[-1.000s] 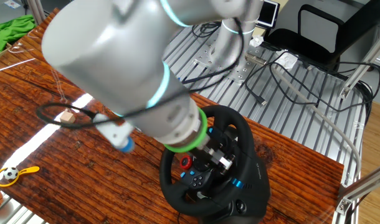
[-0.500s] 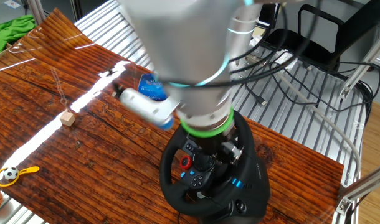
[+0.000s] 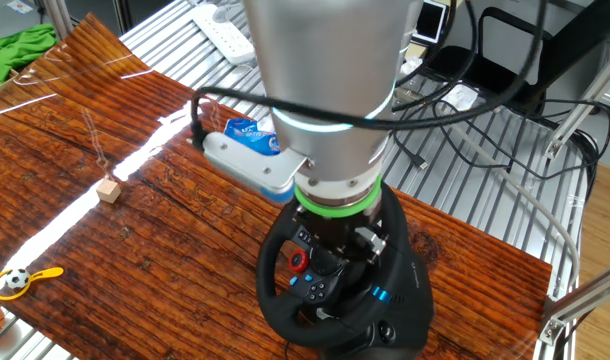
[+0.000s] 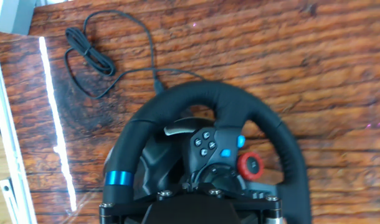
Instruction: Rotate the steering wheel 90 degrees clockwise
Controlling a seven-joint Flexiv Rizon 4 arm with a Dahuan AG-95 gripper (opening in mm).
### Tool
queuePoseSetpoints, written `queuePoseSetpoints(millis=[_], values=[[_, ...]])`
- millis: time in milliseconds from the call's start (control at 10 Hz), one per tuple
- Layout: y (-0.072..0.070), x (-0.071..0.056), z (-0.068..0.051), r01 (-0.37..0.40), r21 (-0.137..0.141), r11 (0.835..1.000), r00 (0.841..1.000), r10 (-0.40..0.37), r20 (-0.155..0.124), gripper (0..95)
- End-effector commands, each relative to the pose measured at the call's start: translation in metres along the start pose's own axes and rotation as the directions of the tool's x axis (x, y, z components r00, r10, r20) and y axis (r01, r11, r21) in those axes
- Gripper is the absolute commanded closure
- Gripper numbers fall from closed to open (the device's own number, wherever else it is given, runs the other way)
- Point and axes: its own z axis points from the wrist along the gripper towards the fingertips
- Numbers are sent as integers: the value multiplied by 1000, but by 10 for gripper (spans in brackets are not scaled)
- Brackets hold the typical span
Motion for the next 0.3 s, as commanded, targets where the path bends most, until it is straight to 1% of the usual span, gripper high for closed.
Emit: queuePoseSetpoints(millis=[100,300], values=[[-4,0,-2,-7,-3,1000,1000,7,0,950],[-5,-1,-3,-20,-4,1000,1000,20,0,950]])
